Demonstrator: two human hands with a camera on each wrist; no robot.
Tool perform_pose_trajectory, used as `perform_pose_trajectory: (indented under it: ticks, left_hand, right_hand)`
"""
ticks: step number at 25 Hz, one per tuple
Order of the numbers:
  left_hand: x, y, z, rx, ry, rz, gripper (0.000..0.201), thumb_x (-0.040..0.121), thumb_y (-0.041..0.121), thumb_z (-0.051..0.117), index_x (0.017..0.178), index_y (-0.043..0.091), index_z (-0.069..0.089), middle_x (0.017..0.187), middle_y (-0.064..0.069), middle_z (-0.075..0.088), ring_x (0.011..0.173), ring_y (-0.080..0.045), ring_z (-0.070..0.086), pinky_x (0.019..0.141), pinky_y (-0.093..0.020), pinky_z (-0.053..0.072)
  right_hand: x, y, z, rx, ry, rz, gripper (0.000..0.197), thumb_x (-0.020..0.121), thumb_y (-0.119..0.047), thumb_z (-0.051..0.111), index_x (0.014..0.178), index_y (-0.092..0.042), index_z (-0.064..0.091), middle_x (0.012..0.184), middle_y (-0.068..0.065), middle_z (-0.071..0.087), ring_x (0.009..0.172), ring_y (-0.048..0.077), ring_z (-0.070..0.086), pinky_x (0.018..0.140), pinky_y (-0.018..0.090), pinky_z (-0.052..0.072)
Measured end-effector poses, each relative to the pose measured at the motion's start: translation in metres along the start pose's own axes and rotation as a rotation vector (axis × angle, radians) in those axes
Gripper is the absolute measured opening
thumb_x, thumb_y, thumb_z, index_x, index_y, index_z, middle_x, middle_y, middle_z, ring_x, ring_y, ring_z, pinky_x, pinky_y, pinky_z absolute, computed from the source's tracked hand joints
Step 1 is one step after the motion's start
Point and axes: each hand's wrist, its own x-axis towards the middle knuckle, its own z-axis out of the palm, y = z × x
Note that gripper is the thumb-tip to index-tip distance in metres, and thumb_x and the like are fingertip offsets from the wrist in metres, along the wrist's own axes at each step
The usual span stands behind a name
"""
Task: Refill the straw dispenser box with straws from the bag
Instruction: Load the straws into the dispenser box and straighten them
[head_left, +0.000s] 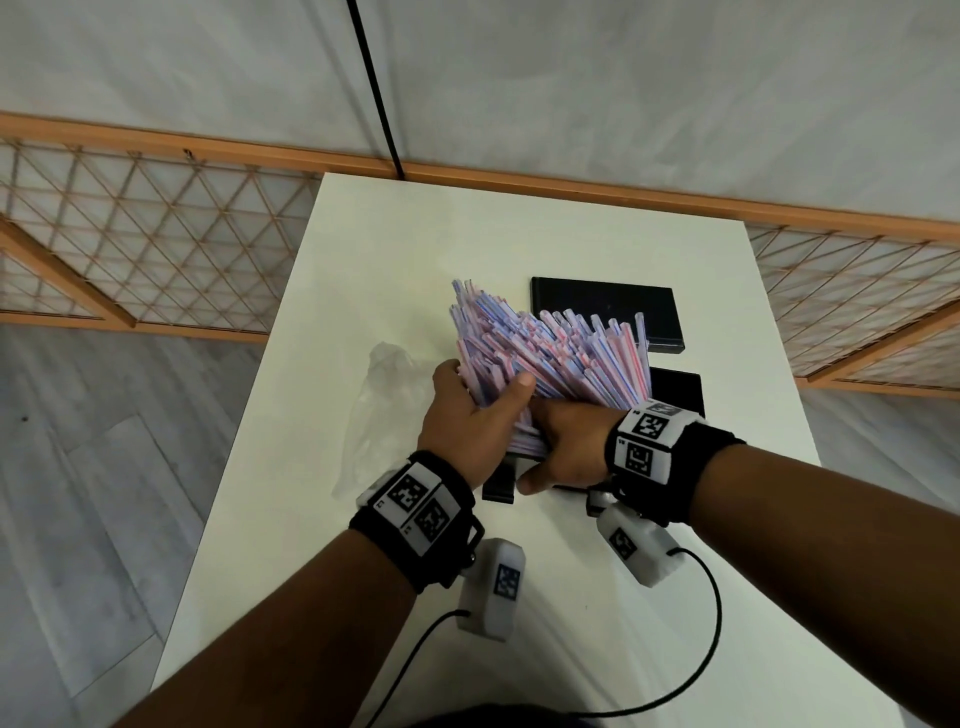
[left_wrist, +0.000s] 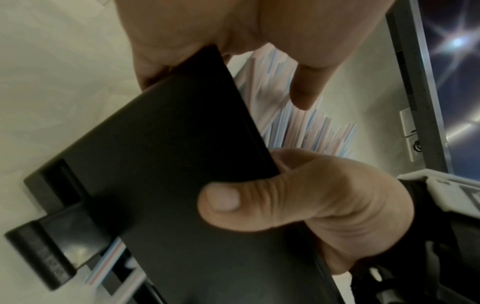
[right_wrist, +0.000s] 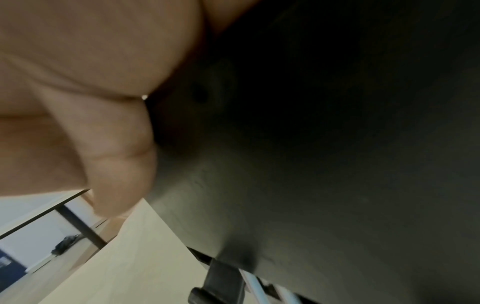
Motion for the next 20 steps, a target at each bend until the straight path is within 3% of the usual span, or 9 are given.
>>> perform_pose_trajectory:
  ticks: [3, 6, 9, 12, 14, 16, 17, 18, 20]
  left_hand:
    - [0.001, 0.005, -0.002, 0.012, 0.044, 0.043, 0.083, 0.063, 0.074, 0.075, 0.124, 0.022, 0.054, 0.115, 0.006, 0.072, 0.106, -0.016, 0.071, 0.095, -0.048, 0.056]
    - [-0.001, 0.021, -0.009, -0.075, 0.094, 0.076, 0.086, 0.062, 0.073, 0.079, 0.123, 0.019, 0.053, 0.117, 0.004, 0.069, 0.108, -0.018, 0.069, 0.095, -0.047, 0.056]
    - [-0.002, 0.036, -0.017, -0.160, 0.203, 0.077, 0.083, 0.075, 0.046, 0.083, 0.140, 0.025, 0.037, 0.130, 0.008, 0.053, 0.113, -0.012, 0.061, 0.086, -0.024, 0.053]
    - [0.000, 0.044, -0.021, -0.187, 0.224, 0.095, 0.075, 0.089, 0.033, 0.073, 0.150, 0.023, 0.030, 0.143, 0.000, 0.048, 0.099, 0.006, 0.058, 0.065, -0.003, 0.048]
    - [0.001, 0.041, -0.019, -0.075, 0.212, 0.125, 0.067, 0.097, 0.040, 0.060, 0.153, 0.024, 0.028, 0.149, -0.002, 0.048, 0.103, 0.008, 0.056, 0.083, -0.009, 0.048]
    - [-0.002, 0.036, -0.012, 0.078, 0.147, 0.126, 0.063, 0.101, 0.048, 0.045, 0.157, 0.024, 0.025, 0.157, -0.004, 0.042, 0.131, -0.011, 0.051, 0.110, -0.027, 0.039]
    - [-0.004, 0.032, -0.008, 0.124, 0.106, 0.106, 0.065, 0.102, 0.051, 0.040, 0.158, 0.022, 0.023, 0.160, -0.004, 0.038, 0.141, -0.018, 0.044, 0.117, -0.032, 0.032]
    - [-0.007, 0.030, -0.005, 0.134, 0.085, 0.090, 0.066, 0.102, 0.052, 0.040, 0.158, 0.021, 0.024, 0.160, -0.005, 0.037, 0.144, -0.021, 0.041, 0.119, -0.034, 0.030]
    - [-0.008, 0.030, -0.006, -0.004, 0.155, 0.099, 0.066, 0.097, 0.050, 0.054, 0.153, 0.022, 0.032, 0.153, -0.007, 0.047, 0.133, -0.025, 0.052, 0.109, -0.036, 0.044]
  right_hand:
    - [0.004, -0.001, 0.001, 0.053, 0.103, -0.083, 0.069, 0.072, -0.040, 0.084, 0.132, -0.028, 0.051, 0.124, -0.009, 0.064, 0.113, 0.013, 0.061, 0.099, 0.027, 0.046]
    - [0.008, 0.007, 0.005, 0.155, 0.133, -0.101, 0.048, 0.066, -0.050, 0.085, 0.105, -0.028, 0.066, 0.098, -0.008, 0.074, 0.089, 0.008, 0.069, 0.088, 0.034, 0.056]
    - [0.004, 0.012, 0.005, 0.080, 0.137, -0.024, 0.050, 0.062, -0.071, 0.075, 0.086, -0.029, 0.065, 0.082, -0.012, 0.071, 0.077, 0.005, 0.067, 0.075, 0.027, 0.055]
    - [0.002, 0.015, 0.009, 0.011, 0.142, -0.005, 0.064, 0.056, -0.086, 0.061, 0.089, -0.031, 0.065, 0.083, -0.013, 0.069, 0.080, 0.006, 0.066, 0.078, 0.028, 0.054]
    - [0.000, 0.013, 0.008, -0.006, 0.161, -0.015, 0.062, 0.062, -0.083, 0.062, 0.092, -0.029, 0.065, 0.085, -0.013, 0.069, 0.082, 0.009, 0.065, 0.081, 0.028, 0.053]
    - [-0.003, 0.011, 0.008, -0.014, 0.189, -0.048, 0.054, 0.070, -0.076, 0.064, 0.095, -0.029, 0.064, 0.088, -0.012, 0.068, 0.085, 0.012, 0.064, 0.080, 0.025, 0.050]
    - [-0.005, 0.010, 0.010, -0.012, 0.204, -0.066, 0.052, 0.072, -0.074, 0.065, 0.100, -0.030, 0.064, 0.091, -0.010, 0.068, 0.088, 0.013, 0.064, 0.082, 0.025, 0.049]
    - [-0.007, 0.009, 0.011, -0.012, 0.217, -0.073, 0.053, 0.073, -0.073, 0.064, 0.105, -0.031, 0.062, 0.095, -0.009, 0.067, 0.092, 0.014, 0.064, 0.085, 0.025, 0.048]
    - [-0.008, 0.010, 0.014, -0.033, 0.241, -0.049, 0.054, 0.072, -0.077, 0.061, 0.101, -0.031, 0.061, 0.093, -0.009, 0.065, 0.093, 0.015, 0.063, 0.084, 0.025, 0.047]
